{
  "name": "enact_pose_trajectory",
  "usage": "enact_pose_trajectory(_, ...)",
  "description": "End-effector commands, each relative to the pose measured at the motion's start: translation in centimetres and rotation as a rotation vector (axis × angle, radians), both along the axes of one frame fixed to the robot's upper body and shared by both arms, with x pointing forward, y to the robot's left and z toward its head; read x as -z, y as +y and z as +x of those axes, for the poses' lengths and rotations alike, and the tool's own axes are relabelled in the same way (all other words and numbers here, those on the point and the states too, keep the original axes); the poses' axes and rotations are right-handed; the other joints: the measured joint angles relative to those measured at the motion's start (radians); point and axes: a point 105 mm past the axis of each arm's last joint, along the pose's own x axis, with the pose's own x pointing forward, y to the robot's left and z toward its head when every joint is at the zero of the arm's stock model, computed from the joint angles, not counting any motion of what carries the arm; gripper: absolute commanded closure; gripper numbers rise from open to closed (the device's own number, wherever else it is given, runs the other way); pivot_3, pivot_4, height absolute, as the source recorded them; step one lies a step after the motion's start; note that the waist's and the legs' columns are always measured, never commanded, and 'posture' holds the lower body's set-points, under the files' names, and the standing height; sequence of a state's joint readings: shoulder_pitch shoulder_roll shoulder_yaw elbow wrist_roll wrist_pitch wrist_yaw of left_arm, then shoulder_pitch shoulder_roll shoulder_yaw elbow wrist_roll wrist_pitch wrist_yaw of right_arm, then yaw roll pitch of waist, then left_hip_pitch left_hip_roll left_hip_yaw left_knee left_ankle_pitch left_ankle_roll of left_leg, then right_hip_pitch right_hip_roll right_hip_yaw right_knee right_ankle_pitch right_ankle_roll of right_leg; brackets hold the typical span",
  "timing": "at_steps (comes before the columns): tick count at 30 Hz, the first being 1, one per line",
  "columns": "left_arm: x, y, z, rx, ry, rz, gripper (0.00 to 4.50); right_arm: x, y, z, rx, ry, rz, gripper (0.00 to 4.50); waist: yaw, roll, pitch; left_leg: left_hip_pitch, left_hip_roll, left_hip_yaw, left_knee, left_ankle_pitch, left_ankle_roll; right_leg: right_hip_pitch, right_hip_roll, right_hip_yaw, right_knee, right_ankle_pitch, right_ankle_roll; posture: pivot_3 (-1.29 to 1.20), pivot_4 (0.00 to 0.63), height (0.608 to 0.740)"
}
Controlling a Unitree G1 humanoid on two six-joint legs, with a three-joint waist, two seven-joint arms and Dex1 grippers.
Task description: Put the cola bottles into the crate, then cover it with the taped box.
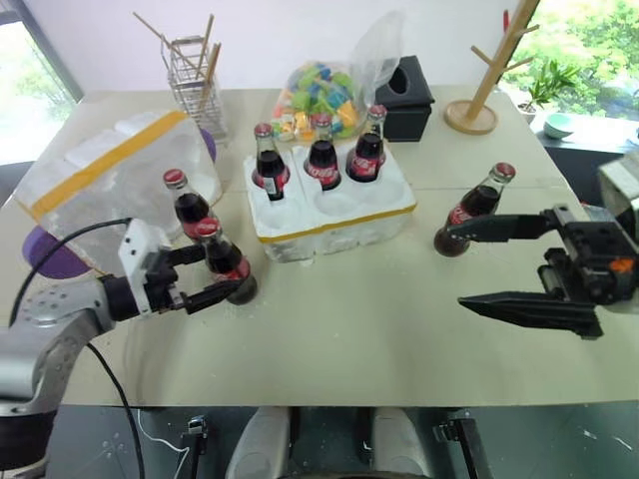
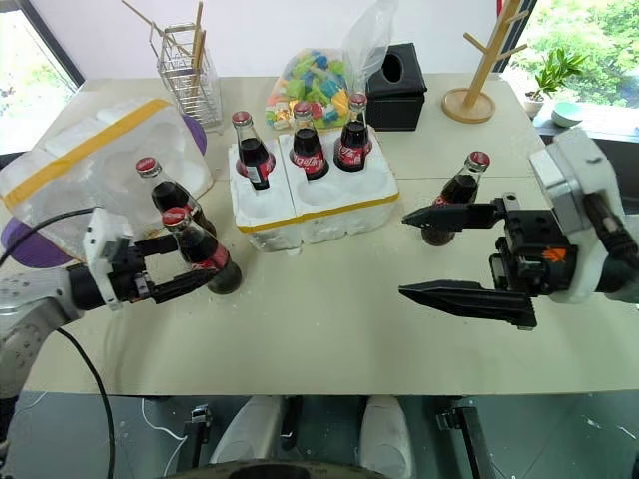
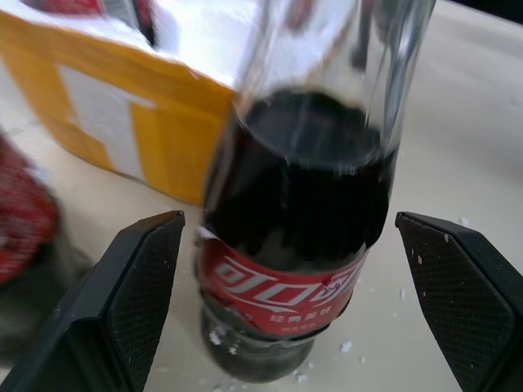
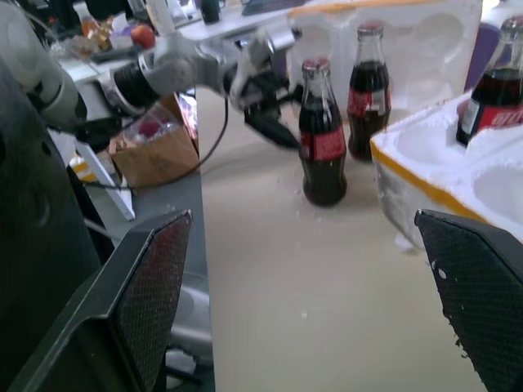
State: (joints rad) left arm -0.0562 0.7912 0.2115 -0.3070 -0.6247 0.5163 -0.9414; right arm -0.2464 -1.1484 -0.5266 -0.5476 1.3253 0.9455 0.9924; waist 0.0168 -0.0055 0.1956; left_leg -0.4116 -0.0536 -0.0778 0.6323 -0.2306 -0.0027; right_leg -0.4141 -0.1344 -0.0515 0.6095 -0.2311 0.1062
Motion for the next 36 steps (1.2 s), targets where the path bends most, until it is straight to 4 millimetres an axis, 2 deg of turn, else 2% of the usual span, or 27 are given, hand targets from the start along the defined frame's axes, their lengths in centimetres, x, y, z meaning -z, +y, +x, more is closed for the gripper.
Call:
enact_pose_trajectory(1, -0.1, -0.6, 0.6, 0.014, -0.047, -0.004, 0.16, -0.1, 0.8, -0.2, -0.026, -0.030, 0.005, 0.00, 0.001, 0.000, 0.000, 0.000, 0.000, 0.000, 0.000, 0.000, 0.000, 0.000, 0.000, 0.000, 0.000, 0.000, 0.000, 0.00, 0.150, 0.740)
enact_pose_trajectory(3, -0.2, -0.6, 0.7, 0.006, -0.059, -0.018, 0.16, -0.2, 0.9, -0.1, -0.027, -0.030, 0.013, 0.00, 0.000, 0.000, 0.000, 0.000, 0.000, 0.000, 0.000, 0.000, 0.000, 0.000, 0.000, 0.000, 0.000, 0.000, 0.000, 0.00, 0.150, 0.740)
enact_pose_trajectory(4, -0.4, -0.5, 0.7, 0.003, -0.061, -0.033, 0.68, -0.2, 1.0, 0.0, -0.026, -0.030, 0.018, 0.00, 0.000, 0.000, 0.000, 0.000, 0.000, 0.000, 0.000, 0.000, 0.000, 0.000, 0.000, 0.000, 0.000, 0.000, 0.000, 0.00, 0.150, 0.740)
enact_pose_trajectory(5, -0.6, -0.5, 0.5, 0.008, -0.062, -0.043, 0.92, -0.2, 1.0, 0.0, -0.024, -0.031, 0.020, 0.00, 0.000, 0.000, 0.000, 0.000, 0.000, 0.000, 0.000, 0.000, 0.000, 0.000, 0.000, 0.000, 0.000, 0.000, 0.000, 0.00, 0.150, 0.740)
enact_pose_trajectory(6, -0.8, -0.5, 0.3, 0.013, -0.060, -0.051, 1.44, -0.2, 1.1, 0.1, -0.021, -0.032, 0.021, 0.00, -0.002, 0.000, 0.000, 0.000, 0.000, 0.000, 0.001, 0.000, 0.000, 0.000, 0.000, 0.000, 0.001, 0.000, 0.000, 0.00, 0.150, 0.740)
enact_pose_trajectory(7, -1.0, -0.6, 0.0, 0.022, -0.058, -0.056, 1.74, -0.2, 1.2, 0.2, -0.017, -0.034, 0.021, 0.00, -0.002, 0.000, 0.000, 0.000, 0.000, 0.000, 0.001, 0.000, 0.000, 0.000, 0.000, 0.000, 0.001, 0.000, 0.000, 0.00, 0.150, 0.740)
enact_pose_trajectory(10, -1.7, -1.0, -0.9, 0.072, -0.047, -0.063, 1.73, -0.2, 1.6, 0.5, -0.008, -0.037, 0.024, 0.00, -0.003, -0.001, 0.001, 0.000, 0.000, 0.000, 0.000, 0.000, 0.000, -0.001, 0.000, 0.000, 0.001, 0.000, 0.000, 0.00, 0.150, 0.740)
enact_pose_trajectory(14, -4.1, -2.8, -2.0, 0.173, -0.029, -0.148, 1.73, -0.4, 2.0, 0.8, -0.001, -0.041, 0.033, 0.00, 0.000, -0.002, 0.001, 0.000, 0.000, 0.000, 0.000, 0.000, 0.000, -0.001, 0.001, 0.000, 0.001, 0.000, 0.000, 0.00, 0.150, 0.740)
enact_pose_trajectory(18, -8.9, -6.0, -1.6, 0.315, -0.102, -0.292, 1.73, -0.7, 2.2, 1.2, 0.019, -0.052, 0.037, 0.00, 0.019, -0.004, 0.004, -0.002, 0.000, -0.002, 0.005, 0.000, 0.000, -0.001, 0.001, -0.001, 0.003, 0.001, 0.001, 0.00, 0.150, 0.740)
enact_pose_trajectory(21, -12.0, -8.4, 2.4, 0.226, -0.244, -0.377, 1.73, -0.6, 2.2, 1.3, 0.036, -0.056, 0.045, 0.00, 0.030, -0.004, 0.004, -0.006, 0.000, -0.004, 0.013, 0.000, 0.000, 0.000, 0.003, -0.004, 0.005, 0.003, 0.005, 0.00, 0.150, 0.740)
enact_pose_trajectory(25, -13.2, -11.8, 6.4, 0.154, -0.312, -0.368, 1.73, -0.2, 2.0, 1.8, 0.086, -0.080, 0.039, 0.00, 0.023, -0.005, 0.004, -0.005, -0.003, -0.001, 0.018, 0.000, 0.000, 0.004, 0.001, -0.001, 0.003, 0.009, 0.012, 0.00, 0.150, 0.740)
enact_pose_trajectory(29, -12.6, -14.3, 9.4, 0.068, -0.316, -0.277, 1.73, -0.3, 1.3, 3.4, 0.203, -0.141, 0.036, 0.00, 0.021, -0.007, 0.005, -0.006, -0.003, 0.003, 0.018, 0.000, 0.001, 0.002, 0.002, 0.000, 0.002, 0.010, 0.012, 0.00, 0.150, 0.740)
enact_pose_trajectory(32, -11.8, -15.2, 9.9, 0.076, -0.283, -0.231, 1.73, -0.4, 0.6, 4.3, 0.279, -0.159, 0.045, 0.00, 0.020, -0.007, 0.005, -0.012, -0.003, 0.002, 0.017, 0.001, 0.001, -0.005, 0.003, 0.000, 0.004, 0.010, 0.013, 0.00, 0.150, 0.740)
enact_pose_trajectory(36, -10.0, -15.9, 11.1, 0.033, -0.241, -0.175, 1.73, 0.1, 0.1, 4.3, 0.303, -0.165, 0.049, 0.00, 0.023, -0.007, 0.005, -0.016, -0.003, 0.003, 0.017, 0.001, 0.001, -0.011, 0.003, 0.001, 0.007, 0.010, 0.012, 0.00, 0.150, 0.740)
